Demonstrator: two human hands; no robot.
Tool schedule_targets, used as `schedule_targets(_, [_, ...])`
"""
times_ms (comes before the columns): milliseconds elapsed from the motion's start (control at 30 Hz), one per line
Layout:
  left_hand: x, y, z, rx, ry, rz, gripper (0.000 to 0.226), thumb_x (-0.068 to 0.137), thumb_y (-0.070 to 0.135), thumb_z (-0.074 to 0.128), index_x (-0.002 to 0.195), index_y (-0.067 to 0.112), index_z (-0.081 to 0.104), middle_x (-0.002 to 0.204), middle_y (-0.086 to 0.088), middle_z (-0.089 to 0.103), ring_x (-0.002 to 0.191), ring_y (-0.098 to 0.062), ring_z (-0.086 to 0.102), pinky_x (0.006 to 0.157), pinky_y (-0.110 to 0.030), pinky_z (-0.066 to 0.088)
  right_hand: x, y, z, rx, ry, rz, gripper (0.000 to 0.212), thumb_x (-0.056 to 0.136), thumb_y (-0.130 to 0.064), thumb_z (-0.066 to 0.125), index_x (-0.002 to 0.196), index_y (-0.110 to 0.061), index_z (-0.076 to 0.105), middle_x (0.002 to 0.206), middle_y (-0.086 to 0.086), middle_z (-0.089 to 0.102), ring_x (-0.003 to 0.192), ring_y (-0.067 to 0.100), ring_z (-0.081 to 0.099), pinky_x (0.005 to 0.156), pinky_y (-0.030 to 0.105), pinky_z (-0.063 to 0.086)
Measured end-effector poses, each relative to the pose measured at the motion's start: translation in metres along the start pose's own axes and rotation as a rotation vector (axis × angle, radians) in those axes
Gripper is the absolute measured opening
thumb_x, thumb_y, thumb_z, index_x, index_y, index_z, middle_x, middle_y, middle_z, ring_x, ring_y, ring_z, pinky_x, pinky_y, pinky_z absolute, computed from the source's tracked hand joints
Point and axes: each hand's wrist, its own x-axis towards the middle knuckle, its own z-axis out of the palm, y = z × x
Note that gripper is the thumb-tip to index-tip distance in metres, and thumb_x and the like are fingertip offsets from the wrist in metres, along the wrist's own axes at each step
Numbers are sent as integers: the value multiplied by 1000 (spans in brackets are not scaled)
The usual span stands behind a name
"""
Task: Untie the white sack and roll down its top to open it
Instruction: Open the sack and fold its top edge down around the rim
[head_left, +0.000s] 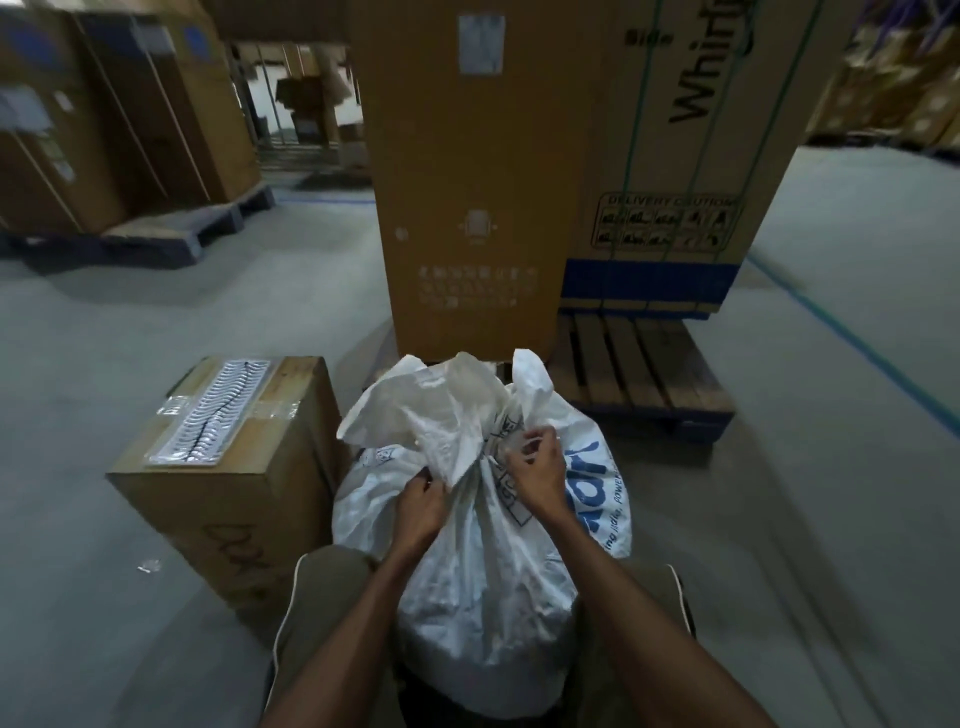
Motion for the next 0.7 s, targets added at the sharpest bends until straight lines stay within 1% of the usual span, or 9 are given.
schedule_targets(67, [-15, -3, -14, -3, -6, 23, 35, 107, 24, 40, 127, 11, 65, 130, -16, 66, 117, -36, 59, 85, -33, 38, -11, -16, -1, -52, 21, -68, 41, 84, -26, 74, 114, -29, 47, 117, 0, 50, 102, 20, 57, 89, 45, 57])
schedule_targets(167, [-32, -9, -36, 0, -1, 67, 31, 106, 25, 40, 121, 14, 65, 119, -14, 69, 106, -33, 62, 80, -33, 41, -28, -39, 1, -229, 19, -220, 66, 80, -18, 72, 134, -36, 40, 128, 0, 38, 106, 25, 58, 78, 41, 59])
schedule_targets(267, [-45, -9, -59, 9, -11, 134, 29, 103, 18, 46, 123, 17, 68, 117, -2, 70, 102, -24, 62, 83, -32, 46, -34, -56, 3, -380, -21, -349, 95, 79, -27, 73, 154, -46, 17, 146, 1, 28, 120, 31, 52, 84, 47, 59])
schedule_targets(367, [-51, -17, -77, 92, -70, 222, 21, 97, 7, 50, 103, 13, 69, 103, -2, 69, 92, -19, 61, 77, -29, 43, -29, -72, 8, -458, -98, -380, 124, 73, -18, 78, 154, -57, -9, 156, 3, 19, 127, 35, 50, 81, 50, 60])
schedule_targets(433, [-52, -23, -86, 182, -94, 274, 22, 92, 10, 51, 103, 11, 70, 99, -2, 67, 89, -19, 60, 76, -30, 42, -28, -86, 14, -448, -160, -370, 132, 71, -14, 80, 150, -63, -14, 162, 5, 12, 133, 38, 46, 87, 54, 58])
schedule_targets(533, [-49, -26, -96, 288, -118, 328, 18, 86, 18, 51, 93, 12, 66, 94, -3, 62, 86, -22, 57, 75, -31, 39, -21, -100, 26, -519, -305, -336, 119, 76, -14, 78, 152, -62, 0, 166, 0, 0, 143, 40, 33, 105, 58, 46])
schedule_targets(600, [-48, -22, -102, 330, -137, 357, 9, 85, 14, 52, 81, 15, 60, 88, -3, 59, 85, -25, 57, 74, -32, 39, -16, -105, 34, -597, -300, -363, 86, 81, -21, 75, 149, -49, 32, 164, 1, 5, 142, 40, 34, 110, 55, 41])
schedule_targets(633, [-47, -22, -103, 338, -121, 359, 12, 85, 11, 53, 78, 18, 59, 86, -2, 59, 84, -26, 58, 73, -32, 41, -14, -106, 38, -629, -258, -394, 63, 85, -23, 72, 140, -41, 46, 162, 1, 13, 139, 38, 38, 109, 52, 40])
schedule_targets(700, [-48, -17, -103, 290, 26, 327, 16, 87, 10, 54, 81, 19, 66, 86, 0, 64, 82, -20, 62, 74, -32, 50, -13, -107, 39, -701, -180, -433, 31, 92, -21, 63, 122, -30, 58, 155, 2, 33, 132, 35, 42, 106, 49, 38])
